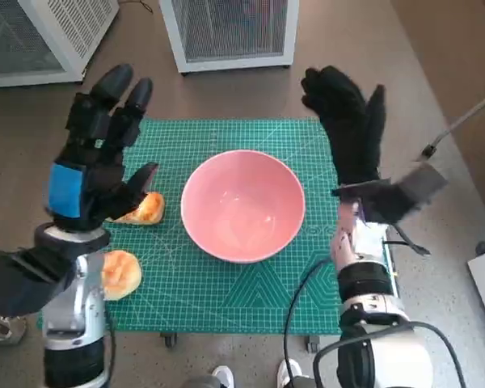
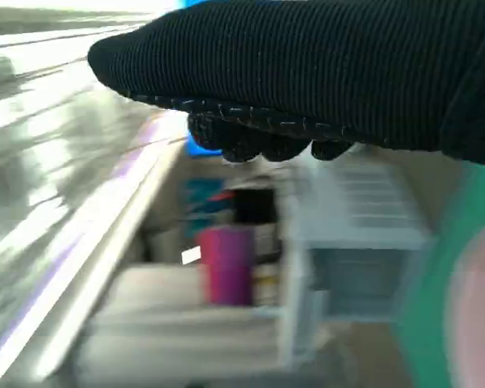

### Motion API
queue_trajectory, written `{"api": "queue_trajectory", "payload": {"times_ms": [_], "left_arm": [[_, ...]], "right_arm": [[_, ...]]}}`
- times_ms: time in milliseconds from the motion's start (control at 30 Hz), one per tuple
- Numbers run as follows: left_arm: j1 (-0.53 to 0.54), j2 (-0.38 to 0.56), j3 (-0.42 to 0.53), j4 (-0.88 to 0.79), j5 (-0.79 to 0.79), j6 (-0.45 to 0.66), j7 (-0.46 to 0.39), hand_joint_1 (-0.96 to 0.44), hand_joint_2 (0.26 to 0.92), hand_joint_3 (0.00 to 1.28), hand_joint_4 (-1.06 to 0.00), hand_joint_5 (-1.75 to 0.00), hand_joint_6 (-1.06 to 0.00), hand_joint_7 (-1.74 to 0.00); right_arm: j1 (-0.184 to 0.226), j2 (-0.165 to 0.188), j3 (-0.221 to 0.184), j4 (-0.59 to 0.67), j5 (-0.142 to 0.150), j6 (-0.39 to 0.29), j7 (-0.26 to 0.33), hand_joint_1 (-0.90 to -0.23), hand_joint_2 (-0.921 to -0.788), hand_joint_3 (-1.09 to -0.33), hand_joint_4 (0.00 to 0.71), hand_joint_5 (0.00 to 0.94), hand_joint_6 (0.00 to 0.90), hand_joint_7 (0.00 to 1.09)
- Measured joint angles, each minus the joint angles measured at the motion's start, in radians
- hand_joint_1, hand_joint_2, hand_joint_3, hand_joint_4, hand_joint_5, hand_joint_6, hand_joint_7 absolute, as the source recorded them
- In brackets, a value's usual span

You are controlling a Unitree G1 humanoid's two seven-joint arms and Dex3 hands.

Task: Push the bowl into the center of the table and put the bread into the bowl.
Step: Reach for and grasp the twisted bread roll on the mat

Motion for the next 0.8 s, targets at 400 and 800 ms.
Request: {"api": "queue_trajectory", "payload": {"times_ms": [400,800], "left_arm": [[-0.002,0.139,0.049,-0.019,0.077,-0.007,-0.010,-0.54,0.921,0.30,-0.26,0.00,-0.01,-0.64],[0.006,0.474,0.076,-0.020,0.264,0.064,-0.188,-0.23,0.788,0.02,-0.10,0.00,-0.03,-0.42]], "right_arm": [[0.129,-0.001,0.054,-0.265,0.079,0.014,0.126,-0.637,-0.921,-0.685,0.224,0.006,0.354,0.04],[0.178,-0.003,0.079,-0.362,0.111,0.016,0.155,-0.628,-0.921,-0.649,0.239,0.009,0.356,0.04]]}}
